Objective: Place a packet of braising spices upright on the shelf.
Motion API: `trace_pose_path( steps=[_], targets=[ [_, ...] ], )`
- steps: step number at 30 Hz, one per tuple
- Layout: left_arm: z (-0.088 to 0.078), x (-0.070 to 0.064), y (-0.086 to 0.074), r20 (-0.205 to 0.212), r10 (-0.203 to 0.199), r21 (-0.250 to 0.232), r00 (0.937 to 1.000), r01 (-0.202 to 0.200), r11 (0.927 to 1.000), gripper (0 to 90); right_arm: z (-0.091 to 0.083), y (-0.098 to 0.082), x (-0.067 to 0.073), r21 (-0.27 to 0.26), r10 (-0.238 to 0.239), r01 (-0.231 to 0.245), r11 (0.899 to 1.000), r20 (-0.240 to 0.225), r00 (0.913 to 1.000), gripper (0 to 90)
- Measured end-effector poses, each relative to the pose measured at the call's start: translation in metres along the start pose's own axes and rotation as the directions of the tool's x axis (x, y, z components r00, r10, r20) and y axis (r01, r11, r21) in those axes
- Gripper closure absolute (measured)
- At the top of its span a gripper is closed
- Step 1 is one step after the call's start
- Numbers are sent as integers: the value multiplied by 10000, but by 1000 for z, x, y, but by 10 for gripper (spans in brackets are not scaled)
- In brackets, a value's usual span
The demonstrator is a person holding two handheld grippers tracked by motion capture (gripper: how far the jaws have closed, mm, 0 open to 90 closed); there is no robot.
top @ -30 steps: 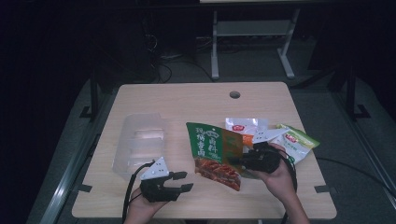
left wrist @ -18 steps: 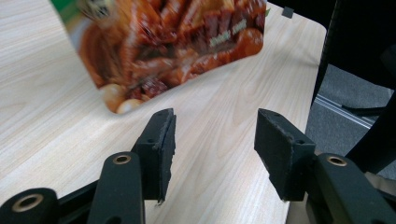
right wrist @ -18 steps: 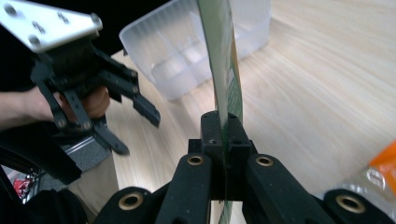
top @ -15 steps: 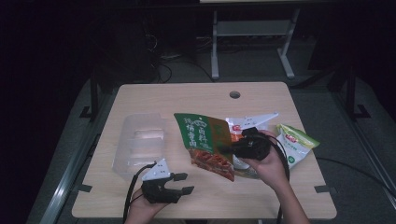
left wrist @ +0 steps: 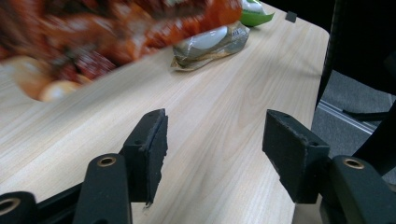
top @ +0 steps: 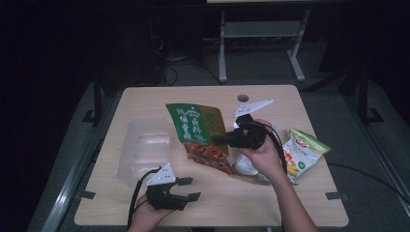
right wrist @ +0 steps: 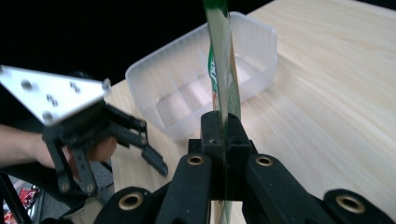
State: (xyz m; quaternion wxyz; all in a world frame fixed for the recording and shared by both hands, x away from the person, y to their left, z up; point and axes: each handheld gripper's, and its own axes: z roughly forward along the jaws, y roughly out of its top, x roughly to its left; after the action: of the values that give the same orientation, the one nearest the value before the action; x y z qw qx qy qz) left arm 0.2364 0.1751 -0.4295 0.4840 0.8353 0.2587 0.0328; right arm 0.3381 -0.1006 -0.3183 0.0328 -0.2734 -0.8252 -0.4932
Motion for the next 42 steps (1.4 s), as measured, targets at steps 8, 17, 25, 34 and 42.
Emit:
trace_pose_path(
  steps=[8,17,25,34,42],
  targets=[
    [2,-1,-1,160,-146,24,9998,146,9999,357,18,35,3,-16,-334,334,9994,-121,9994,900],
    [3,-2,0,262,49,130,9996,-53,9999,328,50,75,6,-163,-648,643,9978,-331,9973,900],
    [5,-3,0,342,-82,193,9994,75,9998,313,86,103,4,-282,-796,782,9965,-534,9954,900],
    [5,-1,0,219,-26,265,9998,20,9996,313,130,120,-6,-273,-720,707,9971,-494,9962,900],
    [5,1,0,212,-119,218,9997,114,9997,306,163,119,-21,-371,-433,414,9985,-513,9977,900]
  ],
)
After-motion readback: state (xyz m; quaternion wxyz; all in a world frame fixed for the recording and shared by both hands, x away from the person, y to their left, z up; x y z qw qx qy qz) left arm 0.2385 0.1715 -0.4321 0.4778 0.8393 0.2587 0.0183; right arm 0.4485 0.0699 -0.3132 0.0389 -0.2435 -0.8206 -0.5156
